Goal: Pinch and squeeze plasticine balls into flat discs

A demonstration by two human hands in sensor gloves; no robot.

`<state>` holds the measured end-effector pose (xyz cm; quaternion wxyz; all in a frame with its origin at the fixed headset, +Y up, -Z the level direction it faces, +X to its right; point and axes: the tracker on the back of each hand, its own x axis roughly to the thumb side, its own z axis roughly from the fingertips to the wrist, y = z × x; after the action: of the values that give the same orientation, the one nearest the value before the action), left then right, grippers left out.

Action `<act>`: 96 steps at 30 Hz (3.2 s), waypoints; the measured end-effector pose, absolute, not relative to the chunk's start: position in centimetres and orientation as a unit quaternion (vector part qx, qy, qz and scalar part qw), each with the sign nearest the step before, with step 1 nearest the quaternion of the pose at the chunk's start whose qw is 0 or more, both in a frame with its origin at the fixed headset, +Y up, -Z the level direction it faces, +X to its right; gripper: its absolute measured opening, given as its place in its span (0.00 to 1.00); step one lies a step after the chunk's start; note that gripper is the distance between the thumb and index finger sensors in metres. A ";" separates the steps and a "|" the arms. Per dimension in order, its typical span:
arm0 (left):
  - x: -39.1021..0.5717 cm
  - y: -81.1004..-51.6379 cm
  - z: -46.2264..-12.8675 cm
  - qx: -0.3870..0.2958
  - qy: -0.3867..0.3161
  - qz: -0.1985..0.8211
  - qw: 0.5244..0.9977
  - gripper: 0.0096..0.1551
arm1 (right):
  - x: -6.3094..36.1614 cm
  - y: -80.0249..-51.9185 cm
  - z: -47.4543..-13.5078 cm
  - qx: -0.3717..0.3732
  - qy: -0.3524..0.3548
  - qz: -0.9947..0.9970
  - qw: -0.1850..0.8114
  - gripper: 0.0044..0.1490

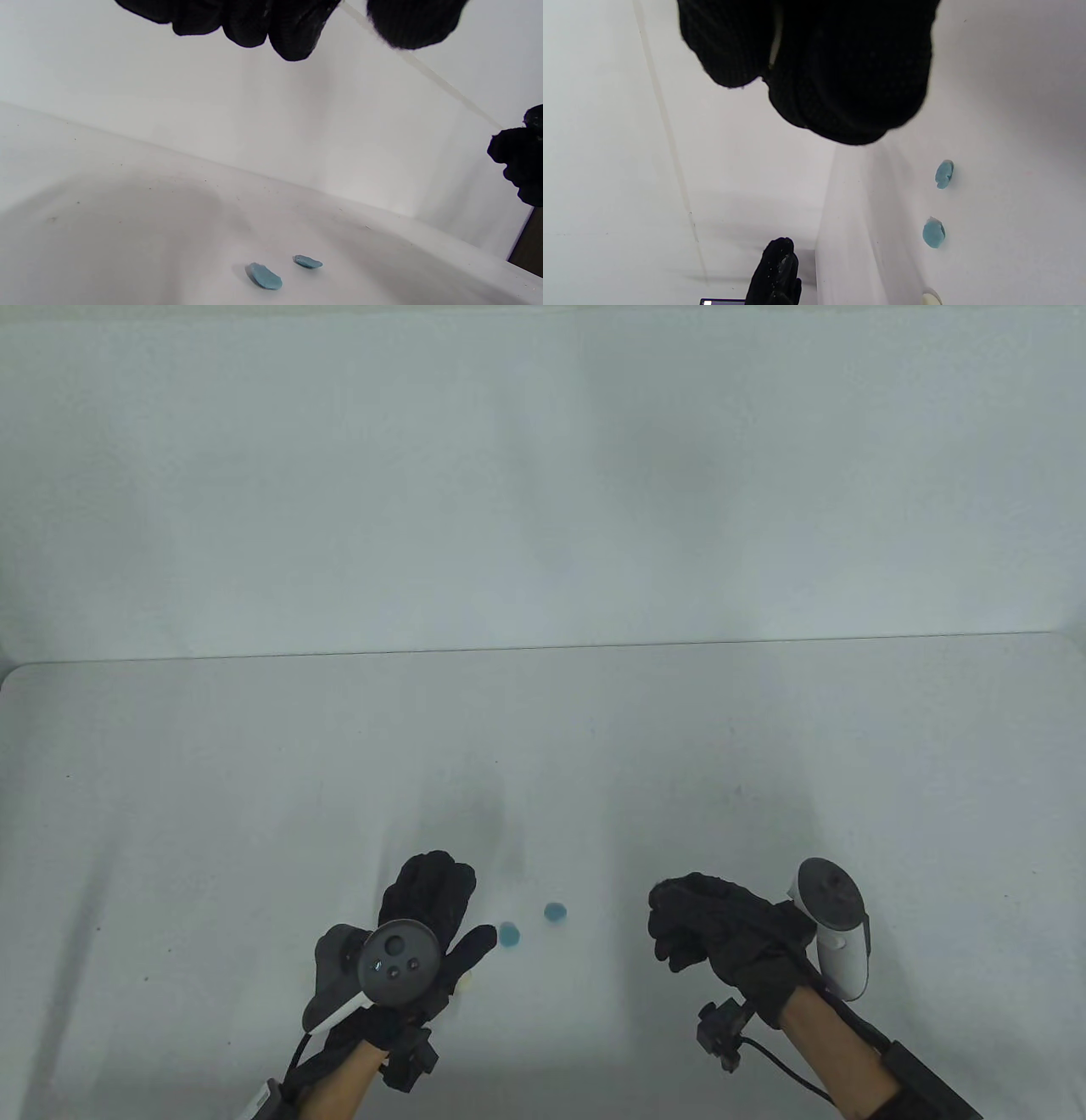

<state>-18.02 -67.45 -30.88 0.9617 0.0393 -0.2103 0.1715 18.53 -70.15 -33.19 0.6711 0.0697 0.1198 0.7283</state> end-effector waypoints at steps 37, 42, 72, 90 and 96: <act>-18.1 -67.5 -30.9 0.044 -0.213 0.172 0.961 0.45 | 19.0 -71.2 -33.2 0.084 0.159 0.671 0.719 0.53; -18.1 -67.5 -30.8 0.043 -0.213 0.170 0.961 0.45 | 19.1 -71.4 -33.4 0.074 0.157 0.672 0.720 0.43; -18.0 -68.0 -31.0 0.035 -0.215 0.169 0.961 0.45 | 19.5 -71.2 -33.6 0.064 0.136 0.697 0.701 0.34; -18.1 -68.0 -31.1 0.033 -0.215 0.169 0.961 0.44 | 19.6 -71.0 -33.6 0.056 0.117 0.707 0.695 0.39; -18.0 -68.0 -31.1 0.033 -0.216 0.170 0.961 0.45 | 19.7 -70.8 -33.7 0.067 0.128 0.702 0.698 0.36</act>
<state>-18.05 -68.04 -31.11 0.9610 0.0326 -0.2157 0.1698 19.71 -70.78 -33.70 0.6978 0.0669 0.1278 0.7017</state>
